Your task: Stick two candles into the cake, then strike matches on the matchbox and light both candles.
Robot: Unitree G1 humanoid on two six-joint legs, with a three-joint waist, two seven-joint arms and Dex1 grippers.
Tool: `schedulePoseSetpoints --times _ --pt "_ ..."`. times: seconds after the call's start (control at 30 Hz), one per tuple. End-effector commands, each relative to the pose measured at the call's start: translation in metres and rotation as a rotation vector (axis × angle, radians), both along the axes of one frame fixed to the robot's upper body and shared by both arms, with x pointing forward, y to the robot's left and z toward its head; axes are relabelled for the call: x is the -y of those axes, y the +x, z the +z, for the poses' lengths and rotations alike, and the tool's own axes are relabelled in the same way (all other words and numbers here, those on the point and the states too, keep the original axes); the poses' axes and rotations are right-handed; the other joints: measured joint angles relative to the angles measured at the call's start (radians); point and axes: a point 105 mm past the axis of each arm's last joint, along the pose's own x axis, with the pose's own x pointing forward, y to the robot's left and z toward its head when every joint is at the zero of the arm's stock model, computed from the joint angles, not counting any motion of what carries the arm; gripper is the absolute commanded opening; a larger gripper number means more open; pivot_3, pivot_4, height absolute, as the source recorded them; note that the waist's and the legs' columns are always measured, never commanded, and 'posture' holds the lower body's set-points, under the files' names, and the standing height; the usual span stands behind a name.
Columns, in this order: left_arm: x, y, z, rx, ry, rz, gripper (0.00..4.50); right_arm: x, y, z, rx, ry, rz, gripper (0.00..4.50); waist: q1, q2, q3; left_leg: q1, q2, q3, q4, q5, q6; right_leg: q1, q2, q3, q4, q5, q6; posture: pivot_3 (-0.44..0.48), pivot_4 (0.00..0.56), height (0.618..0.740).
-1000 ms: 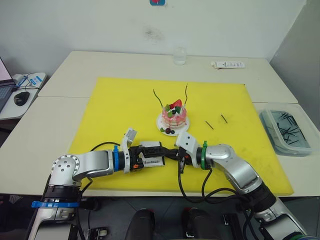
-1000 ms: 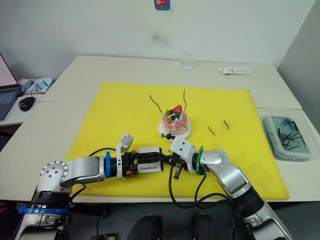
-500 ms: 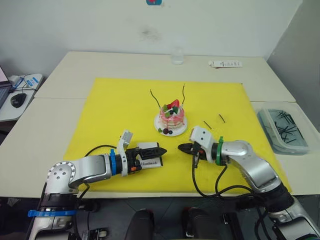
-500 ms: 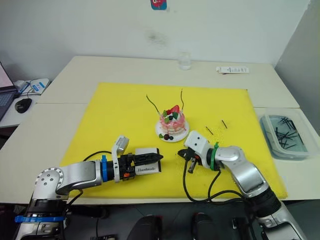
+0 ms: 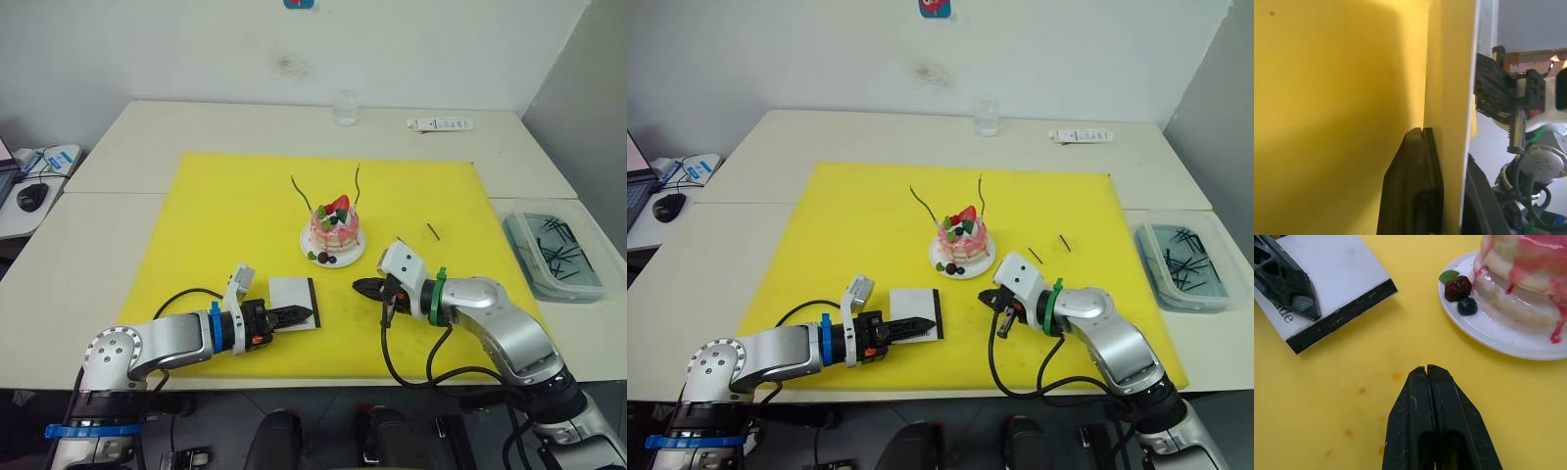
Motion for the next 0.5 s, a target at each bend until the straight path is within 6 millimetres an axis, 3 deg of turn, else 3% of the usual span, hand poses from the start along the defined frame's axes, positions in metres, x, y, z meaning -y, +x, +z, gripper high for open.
schedulePoseSetpoints --times 0.03,0.17,0.23,0.37,0.5 --pt "0.006 -0.004 0.027 0.108 -0.118 -0.075 0.01 0.004 -0.001 0.020 0.061 0.039 -0.004 0.00 0.000 0.000 0.000 0.000 0.000 0.000 0.000 0.000 0.000 0.000 0.000 0.000 0.000 0.000 -0.001 0.000 0.150 0.740" --pt "0.012 -0.004 0.061 0.241 -0.253 -0.148 0.01 0.013 0.002 0.032 0.071 0.072 -0.031 0.00 0.001 0.000 0.000 -0.001 -0.001 0.000 0.000 0.000 0.000 0.000 0.000 0.000 -0.001 -0.001 -0.002 0.000 0.150 0.740" --pt "0.012 -0.007 0.082 0.327 -0.316 -0.190 0.01 0.022 0.002 0.048 0.079 0.143 -0.070 0.00 0.002 0.000 0.000 -0.002 -0.001 0.000 0.001 0.000 0.000 0.000 0.000 0.000 -0.001 -0.001 -0.002 0.000 0.150 0.740" --pt "0.012 -0.013 0.099 0.416 -0.350 -0.210 0.01 0.043 0.007 0.065 0.124 0.220 -0.195 0.00 0.002 0.000 0.000 -0.002 -0.001 0.001 0.000 0.000 0.000 0.000 0.000 0.001 -0.002 -0.001 -0.001 0.000 0.150 0.740" --pt "0.018 -0.019 0.103 0.464 -0.316 -0.204 0.00 0.068 0.015 0.063 0.170 0.240 -0.360 0.80 0.002 0.000 0.000 -0.002 -0.001 0.000 -0.001 0.000 0.000 -0.001 0.000 0.001 -0.002 0.000 0.000 0.000 0.150 0.740"
